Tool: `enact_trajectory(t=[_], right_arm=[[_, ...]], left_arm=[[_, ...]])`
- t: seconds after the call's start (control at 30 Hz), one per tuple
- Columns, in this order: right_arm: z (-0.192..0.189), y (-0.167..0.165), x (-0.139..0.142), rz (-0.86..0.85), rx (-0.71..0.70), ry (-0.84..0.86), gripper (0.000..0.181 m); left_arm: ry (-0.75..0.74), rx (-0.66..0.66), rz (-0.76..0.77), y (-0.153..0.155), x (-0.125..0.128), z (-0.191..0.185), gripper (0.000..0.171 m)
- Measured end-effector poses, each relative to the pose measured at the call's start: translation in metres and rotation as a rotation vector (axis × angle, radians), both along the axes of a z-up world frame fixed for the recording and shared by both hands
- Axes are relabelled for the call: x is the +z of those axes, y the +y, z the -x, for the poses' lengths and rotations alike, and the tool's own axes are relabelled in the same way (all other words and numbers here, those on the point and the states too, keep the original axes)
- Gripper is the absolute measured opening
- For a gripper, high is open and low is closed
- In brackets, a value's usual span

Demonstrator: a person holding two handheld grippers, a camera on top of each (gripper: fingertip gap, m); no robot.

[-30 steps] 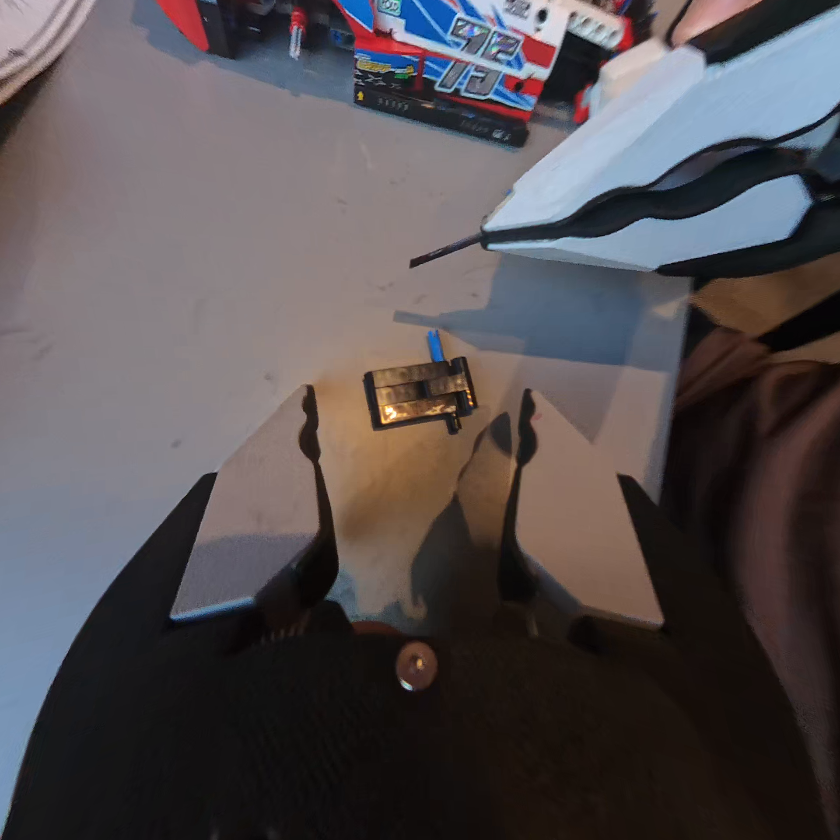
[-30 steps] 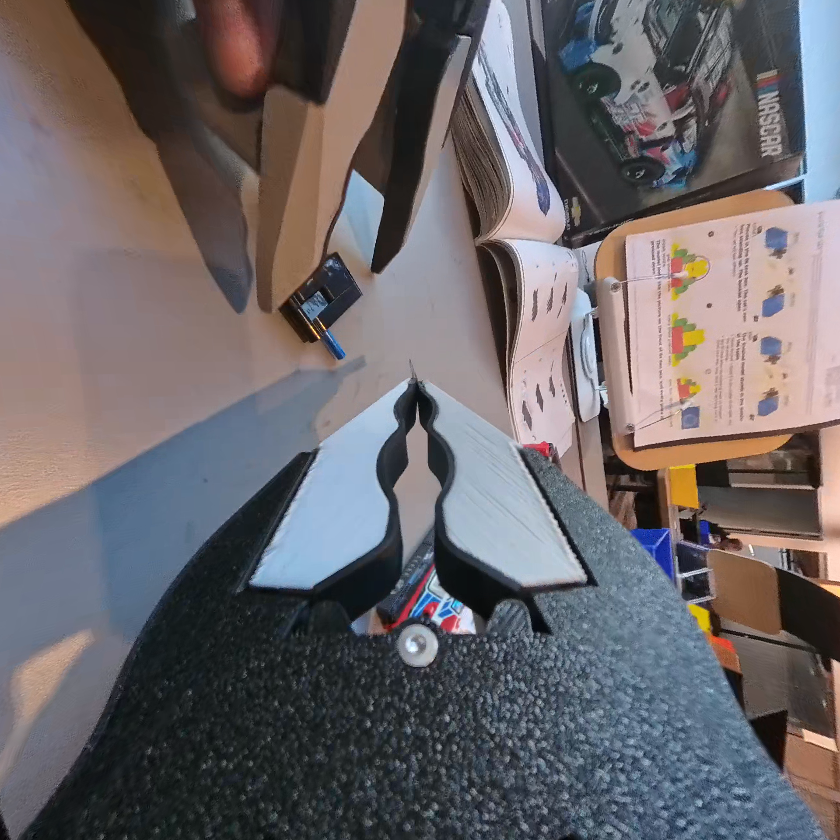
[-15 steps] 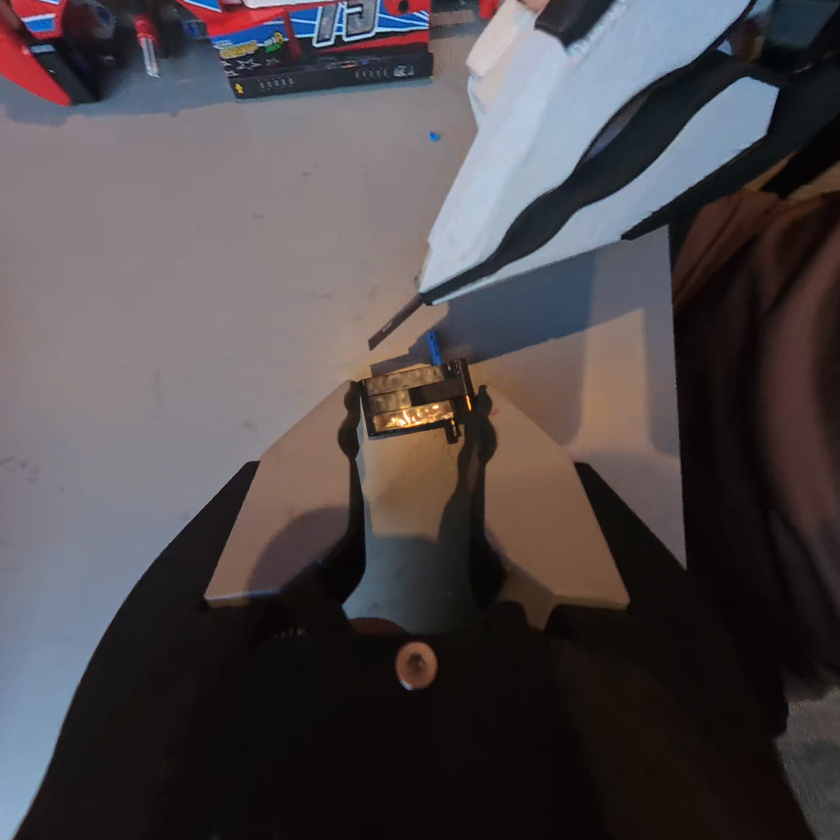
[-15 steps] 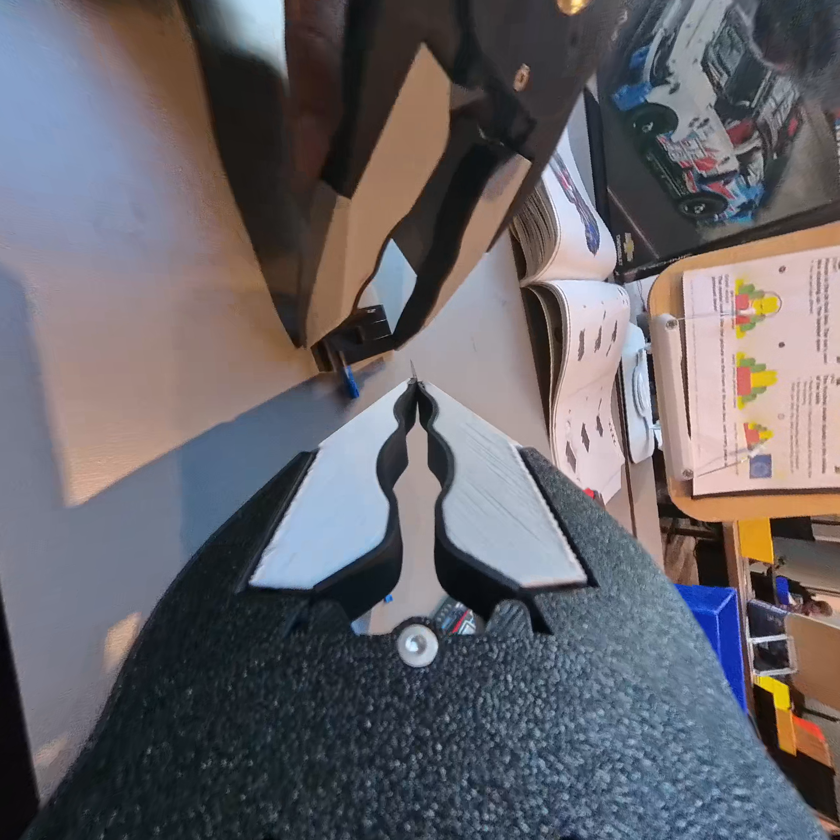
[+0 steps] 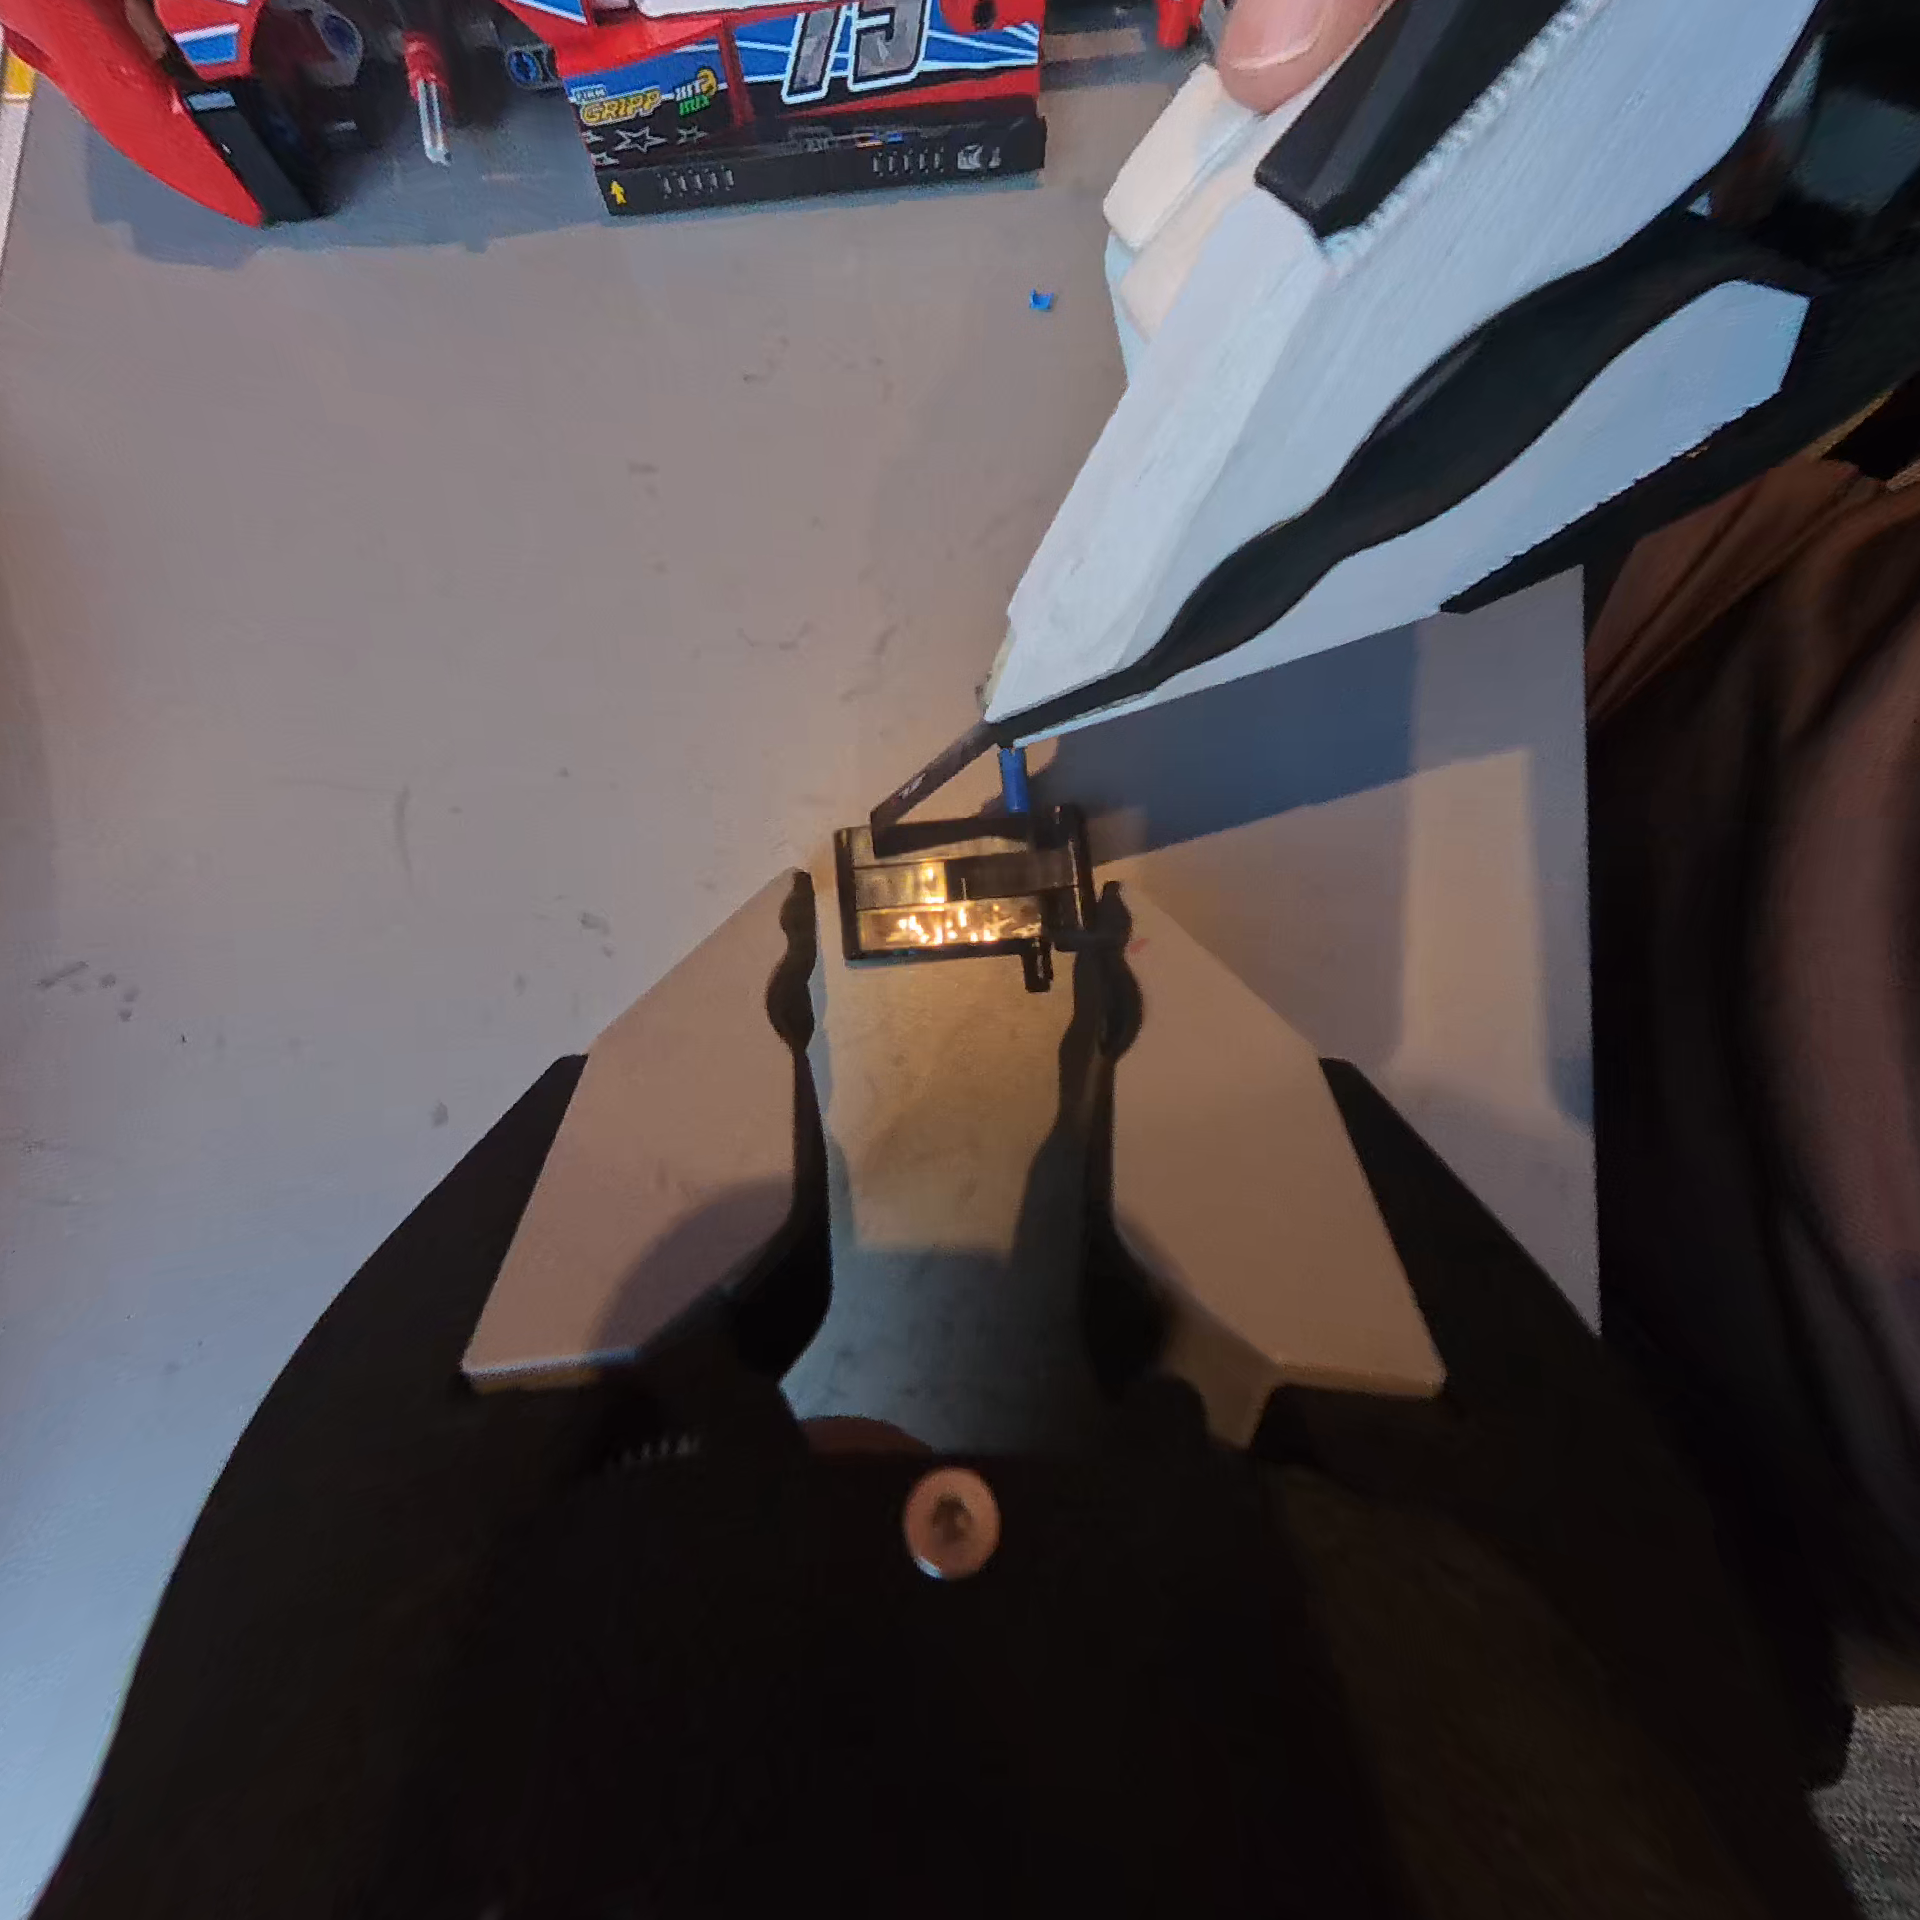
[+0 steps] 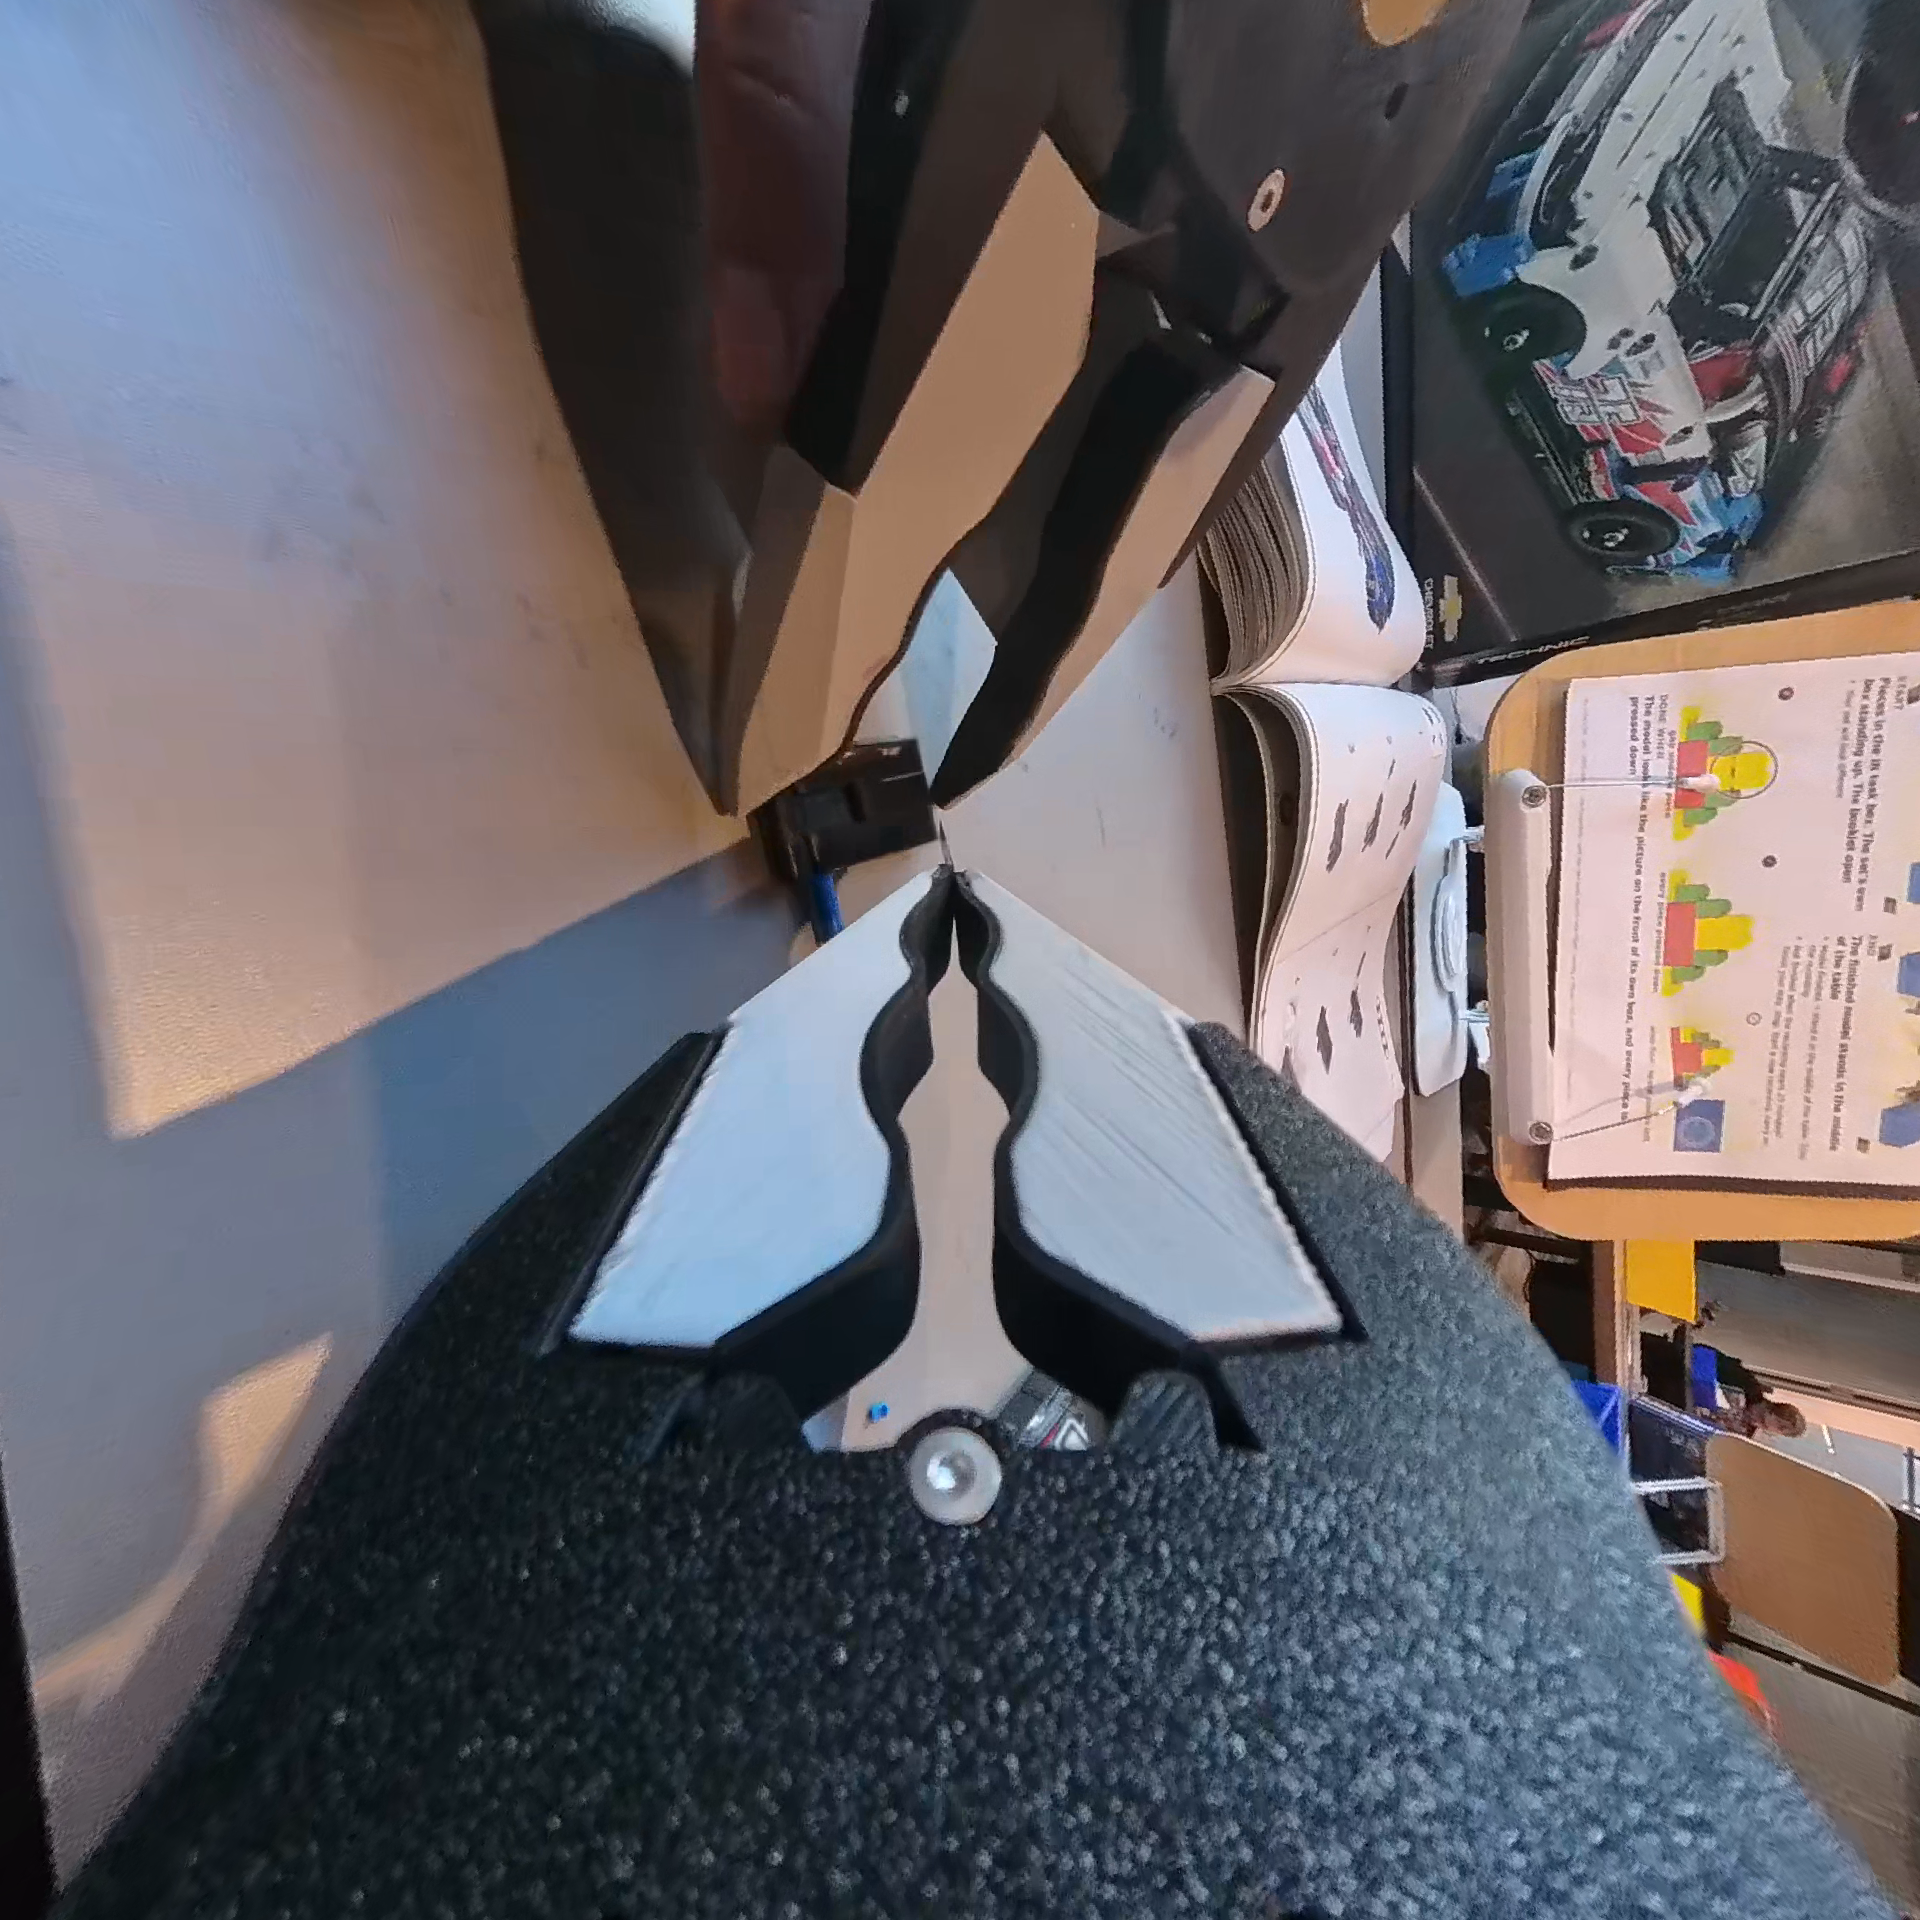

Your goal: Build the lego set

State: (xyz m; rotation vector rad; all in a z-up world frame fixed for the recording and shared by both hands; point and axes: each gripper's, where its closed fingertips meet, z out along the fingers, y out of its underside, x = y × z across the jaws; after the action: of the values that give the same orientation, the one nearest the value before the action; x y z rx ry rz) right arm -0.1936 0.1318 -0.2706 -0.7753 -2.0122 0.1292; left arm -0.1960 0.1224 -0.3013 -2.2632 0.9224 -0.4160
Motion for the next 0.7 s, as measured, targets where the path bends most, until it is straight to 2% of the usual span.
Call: enact_trajectory(t=[0.23,0.7], right_arm=[[0.0050,0.0016,-0.0005,-0.061,0.000,-0.004,0.000],[0.0012,0.0023,0.0001,-0.143,-0.052,-0.035,0.000]], left_arm=[[-0.023,0.010,-0.016,0.0018,0.0003,0.0016,0.047],[-0.159,0.070,0.068,-0.0045,0.0059,-0.0011,0.055]])
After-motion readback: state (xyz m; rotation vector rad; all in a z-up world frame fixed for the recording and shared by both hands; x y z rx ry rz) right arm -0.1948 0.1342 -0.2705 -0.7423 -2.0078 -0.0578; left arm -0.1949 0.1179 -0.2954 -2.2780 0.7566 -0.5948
